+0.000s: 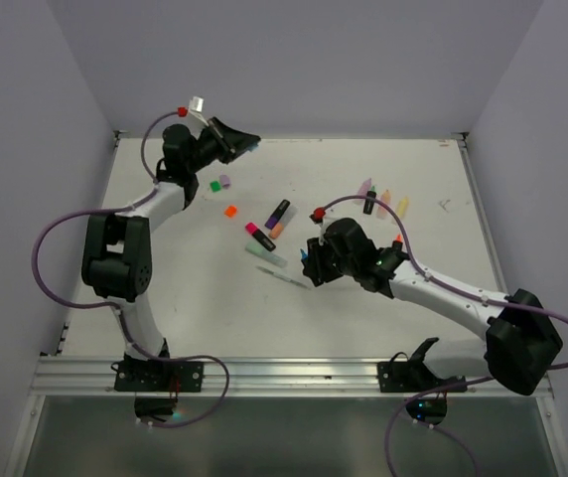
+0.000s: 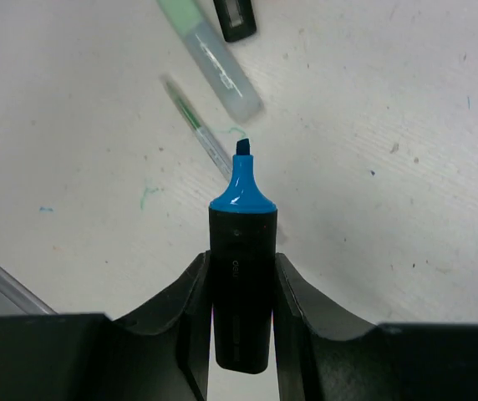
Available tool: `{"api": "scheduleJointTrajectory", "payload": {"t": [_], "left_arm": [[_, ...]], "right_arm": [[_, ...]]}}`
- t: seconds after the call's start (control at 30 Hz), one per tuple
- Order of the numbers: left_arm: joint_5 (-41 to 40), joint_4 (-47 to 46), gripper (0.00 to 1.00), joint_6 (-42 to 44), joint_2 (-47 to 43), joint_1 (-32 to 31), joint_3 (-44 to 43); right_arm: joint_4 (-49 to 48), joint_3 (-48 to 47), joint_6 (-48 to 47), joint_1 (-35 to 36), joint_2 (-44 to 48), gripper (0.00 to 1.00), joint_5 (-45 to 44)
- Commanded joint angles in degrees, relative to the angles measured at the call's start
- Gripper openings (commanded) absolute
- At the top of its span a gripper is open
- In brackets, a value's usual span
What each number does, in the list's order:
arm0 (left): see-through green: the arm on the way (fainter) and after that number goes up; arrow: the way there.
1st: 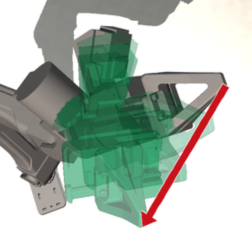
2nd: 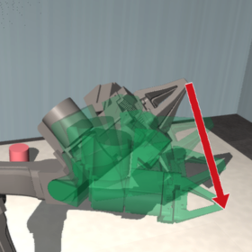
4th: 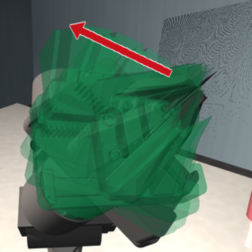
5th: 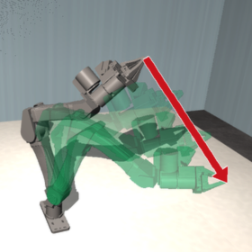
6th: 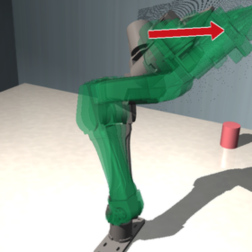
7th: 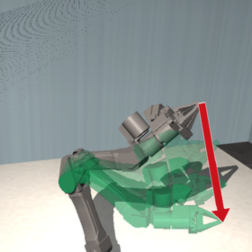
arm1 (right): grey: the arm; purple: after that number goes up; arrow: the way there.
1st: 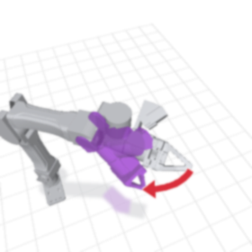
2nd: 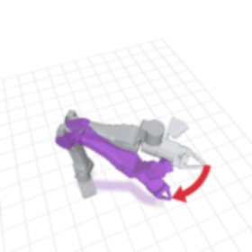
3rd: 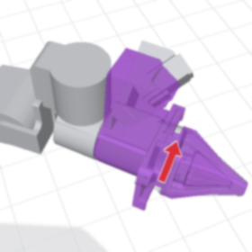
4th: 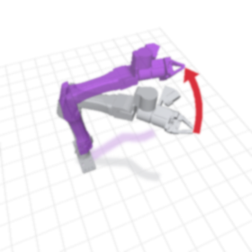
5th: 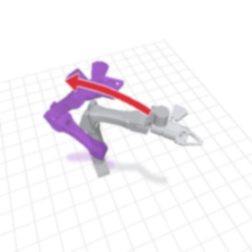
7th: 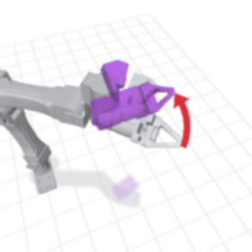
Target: Open the pen caps
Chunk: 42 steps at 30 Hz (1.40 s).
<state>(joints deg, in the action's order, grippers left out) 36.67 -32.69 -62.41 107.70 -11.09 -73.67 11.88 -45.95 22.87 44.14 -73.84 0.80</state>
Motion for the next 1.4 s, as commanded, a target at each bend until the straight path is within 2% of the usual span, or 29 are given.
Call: {"api": "scheduleJointTrajectory", "payload": {"t": [0.0,0.07,0.13,0.17,0.3,0.37,0.53,0.7,0.87,1.17,1.37], "left_arm": [[-2.65,-2.47,0.00,0.35,-1.70,1.07,-1.48],[-3.09,0.41,0.00,1.85,-3.45,1.07,-0.25],[-4.40,4.80,0.00,7.19,-6.25,1.07,1.33],[-5.63,10.74,0.00,9.65,-7.49,1.07,1.77],[-11.43,21.33,0.00,21.77,-14.08,1.07,7.29],[-15.12,24.93,0.00,24.26,-17.77,1.07,9.67],[-22.94,28.02,0.00,27.52,-23.58,1.07,19.08],[-29.71,27.06,0.00,29.36,-25.70,1.16,26.55],[-31.66,27.94,0.00,29.89,-22.80,1.51,26.64],[-31.39,24.34,0.00,28.66,-19.55,1.86,28.67],[-32.27,24.25,0.00,29.71,-17.35,2.04,27.36]], "right_arm": [[5.34,-0.80,2.26,-0.28,2.56,0.00,-1.75],[6.66,-2.29,2.88,-0.63,2.48,0.00,-6.40],[10.17,-5.35,2.79,-2.38,0.81,0.00,-11.76],[10.88,-5.98,2.88,-3.44,-0.93,0.00,-13.00],[10.80,-6.78,3.41,-13.79,-5.24,0.00,-13.28],[11.32,-7.74,2.79,-15.66,-7.36,0.00,-16.78],[13.87,-11.16,1.91,-19.44,-16.06,0.00,-23.81],[12.30,-10.83,0.77,-20.67,-19.58,0.00,-29.71],[12.64,-9.07,1.21,-21.02,-21.34,0.00,-34.98],[12.99,-10.99,0.86,-21.03,-23.80,0.00,-33.84],[14.05,-13.90,0.59,-21.11,-26.53,0.13,-33.59]]}}
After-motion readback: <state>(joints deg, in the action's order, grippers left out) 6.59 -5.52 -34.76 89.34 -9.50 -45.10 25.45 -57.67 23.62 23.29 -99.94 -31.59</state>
